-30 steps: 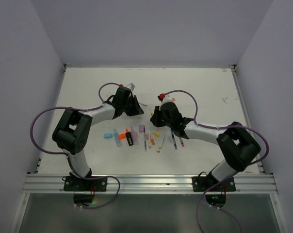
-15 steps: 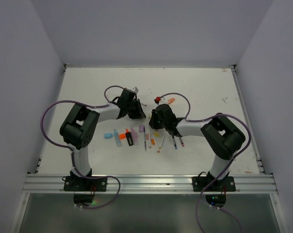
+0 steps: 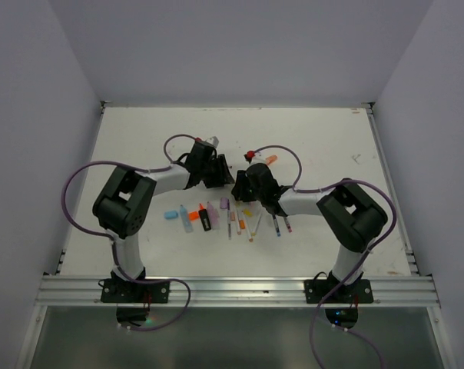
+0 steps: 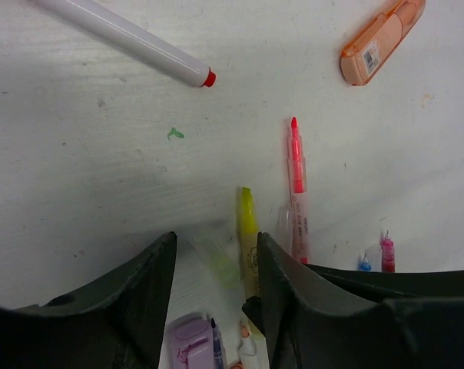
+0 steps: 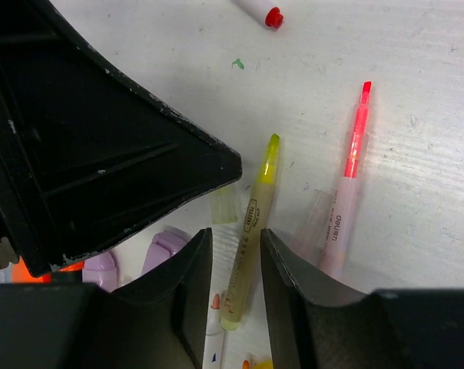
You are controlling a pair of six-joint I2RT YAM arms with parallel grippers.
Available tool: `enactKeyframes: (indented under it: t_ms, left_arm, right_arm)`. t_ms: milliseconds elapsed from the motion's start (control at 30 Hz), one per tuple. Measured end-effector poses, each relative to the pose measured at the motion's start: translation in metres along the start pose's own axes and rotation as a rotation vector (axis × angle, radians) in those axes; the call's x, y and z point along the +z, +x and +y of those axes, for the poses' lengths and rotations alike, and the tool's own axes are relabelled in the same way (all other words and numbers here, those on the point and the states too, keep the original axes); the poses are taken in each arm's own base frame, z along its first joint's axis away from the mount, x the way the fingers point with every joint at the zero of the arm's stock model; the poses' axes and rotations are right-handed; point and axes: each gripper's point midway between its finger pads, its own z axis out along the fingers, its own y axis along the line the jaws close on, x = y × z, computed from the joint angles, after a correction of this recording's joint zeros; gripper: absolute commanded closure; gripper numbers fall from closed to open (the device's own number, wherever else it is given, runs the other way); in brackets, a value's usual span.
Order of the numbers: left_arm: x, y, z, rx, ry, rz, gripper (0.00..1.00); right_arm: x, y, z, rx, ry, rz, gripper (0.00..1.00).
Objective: Open the pen caps
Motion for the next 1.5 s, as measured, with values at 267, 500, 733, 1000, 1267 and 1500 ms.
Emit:
enactKeyframes:
  t_ms: [267,500,733,1000,1267,1500]
  left_arm:
    - [-0.03,-0.017,0.005,-0.003,-0.062,-0.094,0.16]
    - [-0.076,-0.056,0.005,-0.039,-0.091,-0.274,0.0]
    - [-0.132,-0.062,0.037,-0.08,-0.167,-0.407,0.0]
    - [-0.184,-0.045,0.064,-0.1,-0.215,-0.499,0.0]
    - [-0.197,-0.01,0.083,-0.098,-0.226,-0.487,0.01]
    - [-0.184,0.022,0.101,-0.103,-0.251,-0.406,0.01]
  right_arm:
    - [-0.027,-0.031,0.017,-0.018,-0.049,-0.07,0.23]
    - [-0.042,-0.065,0.031,-0.135,-0.075,-0.114,0.07]
    - [-0.015,-0.099,0.04,-0.288,-0.099,-0.087,0.11]
    - [0.046,-0.091,0.028,-0.424,-0.068,0.022,0.31]
    - [0.087,-0.08,0.013,-0.482,-0.033,0.088,0.4]
    - [0.109,-0.077,0.003,-0.52,-0.015,0.118,0.49]
